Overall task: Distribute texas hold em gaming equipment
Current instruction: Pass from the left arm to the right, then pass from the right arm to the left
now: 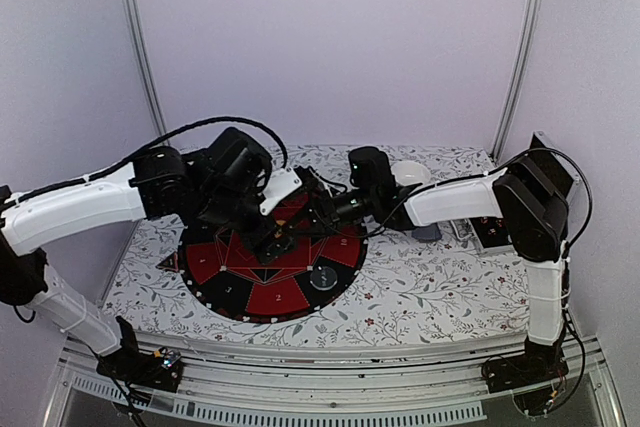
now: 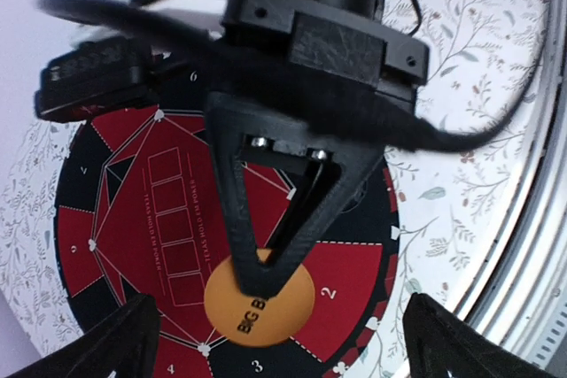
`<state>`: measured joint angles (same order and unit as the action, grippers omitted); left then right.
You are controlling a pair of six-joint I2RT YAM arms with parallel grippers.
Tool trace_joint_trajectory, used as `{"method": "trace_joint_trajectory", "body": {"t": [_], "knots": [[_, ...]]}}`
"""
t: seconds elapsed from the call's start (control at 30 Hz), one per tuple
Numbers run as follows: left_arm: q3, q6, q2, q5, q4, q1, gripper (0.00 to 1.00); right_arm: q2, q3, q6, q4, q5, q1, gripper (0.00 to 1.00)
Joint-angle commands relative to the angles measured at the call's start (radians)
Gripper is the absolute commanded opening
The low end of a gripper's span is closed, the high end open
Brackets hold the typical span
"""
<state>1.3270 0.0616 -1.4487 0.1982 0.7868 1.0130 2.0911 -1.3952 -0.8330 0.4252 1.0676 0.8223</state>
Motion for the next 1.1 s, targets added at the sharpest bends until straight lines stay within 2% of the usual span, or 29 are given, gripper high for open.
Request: {"method": "trace_joint_trajectory", "body": {"t": [0.0,0.13,0.23,0.33,0.47,0.8,0.87,1.03,1.07], "knots": [[-0.068,-0.066,0.164,-0.257,-0.151,-0.110,0.98,-0.134,0.025,0.182,-0.098,-0.015,-0.015,0.02],[-0.196,-0.140,0.278,-0.523,-0.291,-0.253,0.97,-0.208,0.056,0.292,-0.158,-0.015,-0.021,0.02],[-0.239,-0.158,0.278,-0.598,-0.323,-0.268,0.85,-0.242,0.060,0.352,-0.201,-0.014,-0.020,0.02],[-0.255,-0.156,0.265,-0.618,-0.331,-0.268,0.71,-0.269,0.063,0.390,-0.215,-0.016,-0.021,0.02],[-0.292,-0.162,0.278,-0.666,-0.407,-0.267,0.65,-0.284,0.062,0.411,-0.218,-0.012,-0.019,0.03],[-0.345,-0.206,0.247,-0.694,-0.513,-0.268,0.31,-0.283,0.053,0.433,-0.219,0.013,-0.007,0.03],[-0.347,-0.208,0.241,-0.698,-0.521,-0.268,0.26,-0.284,0.052,0.438,-0.220,0.019,-0.003,0.04],[-0.353,-0.225,0.220,-0.729,-0.550,-0.266,0.25,-0.288,0.050,0.447,-0.218,0.021,-0.002,0.06],[-0.353,-0.227,0.215,-0.736,-0.554,-0.266,0.22,-0.287,0.049,0.448,-0.218,0.023,0.000,0.06]]}}
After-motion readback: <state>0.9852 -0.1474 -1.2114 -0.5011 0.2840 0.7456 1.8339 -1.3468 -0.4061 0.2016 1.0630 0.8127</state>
